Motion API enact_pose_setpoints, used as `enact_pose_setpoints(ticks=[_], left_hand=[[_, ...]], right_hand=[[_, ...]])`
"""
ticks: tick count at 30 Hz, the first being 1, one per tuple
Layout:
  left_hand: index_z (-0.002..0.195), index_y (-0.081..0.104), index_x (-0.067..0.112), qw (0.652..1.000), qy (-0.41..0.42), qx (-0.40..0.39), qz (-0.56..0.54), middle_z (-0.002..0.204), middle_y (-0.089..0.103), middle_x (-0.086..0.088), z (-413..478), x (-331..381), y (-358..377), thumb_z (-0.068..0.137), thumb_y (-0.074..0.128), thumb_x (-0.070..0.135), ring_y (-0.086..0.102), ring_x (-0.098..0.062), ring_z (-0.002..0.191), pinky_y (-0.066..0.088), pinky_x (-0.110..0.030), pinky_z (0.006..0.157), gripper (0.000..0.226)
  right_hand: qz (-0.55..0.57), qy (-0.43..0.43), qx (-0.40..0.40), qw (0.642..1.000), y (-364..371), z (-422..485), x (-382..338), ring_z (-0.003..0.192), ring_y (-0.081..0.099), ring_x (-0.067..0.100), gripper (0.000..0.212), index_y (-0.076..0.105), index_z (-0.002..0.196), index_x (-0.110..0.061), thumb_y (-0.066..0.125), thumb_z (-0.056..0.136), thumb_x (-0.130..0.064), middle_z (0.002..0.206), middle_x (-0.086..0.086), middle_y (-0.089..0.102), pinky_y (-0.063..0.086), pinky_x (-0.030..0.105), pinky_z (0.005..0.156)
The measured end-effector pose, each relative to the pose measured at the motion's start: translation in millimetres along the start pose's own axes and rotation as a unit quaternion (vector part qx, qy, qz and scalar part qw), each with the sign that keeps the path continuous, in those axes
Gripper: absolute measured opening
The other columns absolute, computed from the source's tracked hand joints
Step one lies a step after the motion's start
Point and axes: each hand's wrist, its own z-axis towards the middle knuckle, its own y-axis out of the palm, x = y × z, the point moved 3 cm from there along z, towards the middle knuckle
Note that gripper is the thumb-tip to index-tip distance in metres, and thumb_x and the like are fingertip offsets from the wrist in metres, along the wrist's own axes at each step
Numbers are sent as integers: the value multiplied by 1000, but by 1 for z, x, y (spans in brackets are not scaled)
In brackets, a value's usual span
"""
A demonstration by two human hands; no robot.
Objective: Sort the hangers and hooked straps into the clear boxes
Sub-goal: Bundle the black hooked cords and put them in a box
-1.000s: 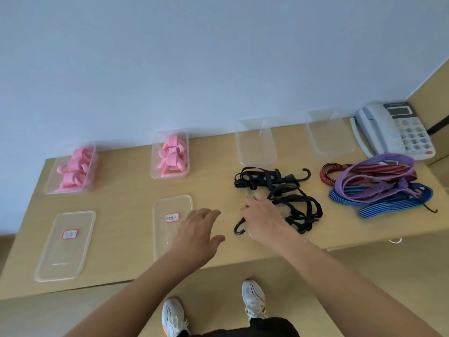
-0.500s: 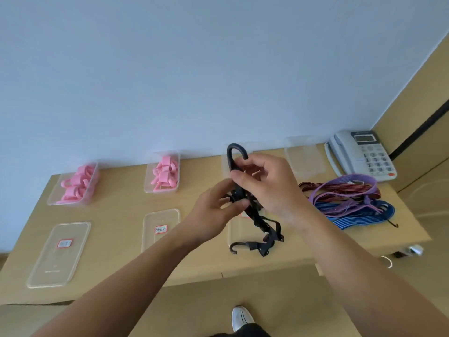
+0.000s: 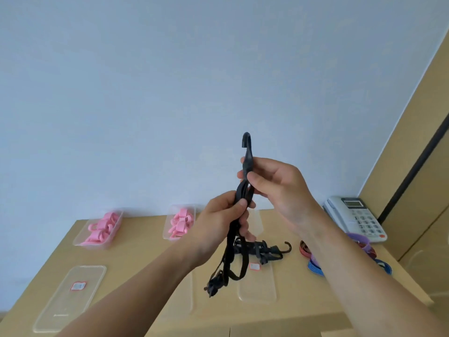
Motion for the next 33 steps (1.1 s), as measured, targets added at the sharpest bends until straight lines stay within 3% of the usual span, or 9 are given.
enact_pose_setpoints(ticks=[2,5,8,12,17,19,24,28,33], left_hand=[[113,64,3,1000,3,-4,-25,72,47,-1,-5,6,-1,104,54,23,47,-18,58,52,-36,59,25],[119,66,15,1000,14,-2,-7,77,45,-1,-12,11,-6,97,63,35,41,-15,58,38,-25,50,29],[114,69,19,1000,20,13,12,76,50,0,-18,13,-15,100,61,36,39,-13,55,33,-23,47,24],[111,72,9,998,-2,48,-28,73,48,-1,-18,12,-24,109,52,27,34,-11,50,28,-22,45,27],[111,72,7,996,-28,48,-67,72,47,2,-20,13,-28,108,48,46,30,-11,52,26,-21,44,47],[105,75,9,995,-31,43,-80,71,47,2,-20,15,-29,107,49,45,28,-11,51,25,-20,43,45],[104,77,9,993,-12,30,-109,71,48,2,-19,24,-32,101,55,39,29,-10,51,26,-20,43,37],[109,76,8,989,-11,18,-146,74,48,2,-21,24,-33,93,54,48,29,-11,52,27,-20,43,48],[110,77,10,990,8,28,-136,75,49,3,-20,23,-37,94,53,57,29,-12,54,27,-21,46,56]], right_hand=[[6,-21,8,1000,5,2,-7,87,69,25,21,79,102,-22,70,86,-12,99,18,73,59,38,75],[25,-39,59,997,6,8,-16,88,72,24,19,76,100,-11,78,81,-6,94,15,75,61,40,79],[33,-46,108,993,3,14,-20,89,74,22,23,74,100,-12,81,78,-7,95,8,78,60,38,77],[12,-62,87,994,7,19,-20,90,74,20,27,75,110,-17,76,82,-14,93,6,78,58,31,74],[-122,-154,83,977,12,22,-21,91,73,15,29,78,104,-26,74,86,-3,95,-4,78,58,25,75],[-219,-223,89,946,15,23,-22,94,73,13,29,79,101,-24,74,85,0,97,-7,77,58,25,78],[-414,-393,73,818,25,17,-9,92,68,19,24,79,104,-8,74,87,7,101,4,71,56,32,79],[-492,-435,64,751,29,16,-1,88,65,29,39,77,105,-2,65,80,25,99,12,70,55,37,74],[-530,-464,59,708,38,12,-4,93,68,36,57,77,107,0,55,68,36,105,19,70,58,42,76]])
